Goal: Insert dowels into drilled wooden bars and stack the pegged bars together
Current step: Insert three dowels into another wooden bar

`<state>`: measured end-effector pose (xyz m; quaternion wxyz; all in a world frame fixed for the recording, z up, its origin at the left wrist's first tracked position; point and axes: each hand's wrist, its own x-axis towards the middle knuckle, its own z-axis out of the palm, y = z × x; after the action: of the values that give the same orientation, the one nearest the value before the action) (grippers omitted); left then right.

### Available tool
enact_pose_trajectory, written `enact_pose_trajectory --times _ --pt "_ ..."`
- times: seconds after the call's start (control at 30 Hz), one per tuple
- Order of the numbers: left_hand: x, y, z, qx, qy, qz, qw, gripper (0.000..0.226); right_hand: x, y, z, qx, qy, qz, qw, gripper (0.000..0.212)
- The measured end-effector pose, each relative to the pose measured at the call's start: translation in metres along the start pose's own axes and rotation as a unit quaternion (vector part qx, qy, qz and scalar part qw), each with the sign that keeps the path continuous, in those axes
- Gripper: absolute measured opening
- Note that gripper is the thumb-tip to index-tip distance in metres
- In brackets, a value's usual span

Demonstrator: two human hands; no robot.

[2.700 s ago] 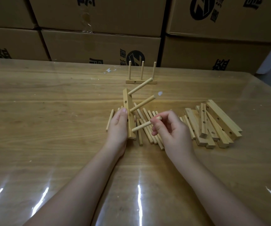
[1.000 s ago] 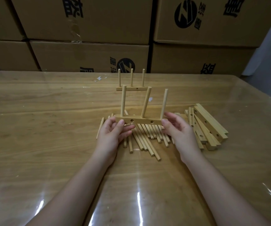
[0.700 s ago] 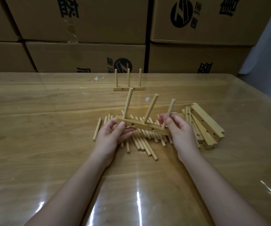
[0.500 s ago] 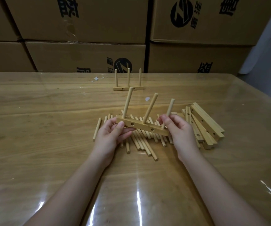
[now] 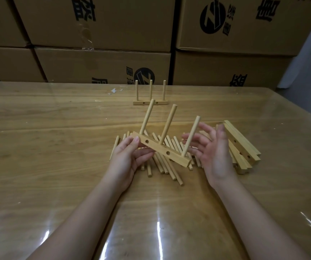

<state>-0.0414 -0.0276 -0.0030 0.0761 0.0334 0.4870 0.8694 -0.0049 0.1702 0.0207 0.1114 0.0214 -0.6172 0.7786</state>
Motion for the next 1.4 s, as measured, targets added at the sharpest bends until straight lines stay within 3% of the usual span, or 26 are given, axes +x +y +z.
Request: enact_pose_trajectory --times 0.17,0.4,0.6,0.77,0.93,1.1,1.27,1.4 --pt "0.000 0.000 -0.001 0.016 -0.022 -0.020 0.999 0.022 -0.001 -0.002 0.000 -0.050 -0.016 0.007 0.999 0.025" --pt "0.001 -0.003 -0.001 0.094 -0.033 -0.027 0.995 0.028 -0.007 -0.005 0.010 -0.037 -0.103 0.007 0.994 0.035" --pt "-0.002 -0.004 0.003 0.141 -0.023 -0.035 0.989 0.027 -0.010 -0.008 0.010 -0.072 -0.083 -0.031 0.993 0.024" --pt "-0.002 -0.004 0.006 0.149 -0.008 -0.040 0.988 0.029 -0.009 -0.013 0.013 -0.086 -0.103 -0.048 0.990 0.029" --pt "-0.006 -0.001 0.009 0.171 0.024 -0.036 0.984 0.032 -0.009 -0.021 0.018 -0.127 -0.119 -0.085 0.981 0.012" --pt "-0.006 0.005 0.010 0.260 0.103 0.003 0.960 0.032 0.001 -0.039 0.042 -0.297 -0.225 -0.085 0.924 0.004" --pt "-0.014 0.015 0.013 0.174 0.092 -0.027 0.980 0.049 0.022 -0.060 0.077 -0.446 -0.334 -0.068 0.827 0.019" --pt "-0.014 0.022 0.013 0.111 0.115 -0.054 0.986 0.042 0.029 -0.061 0.092 -0.444 -0.354 -0.046 0.822 0.026"
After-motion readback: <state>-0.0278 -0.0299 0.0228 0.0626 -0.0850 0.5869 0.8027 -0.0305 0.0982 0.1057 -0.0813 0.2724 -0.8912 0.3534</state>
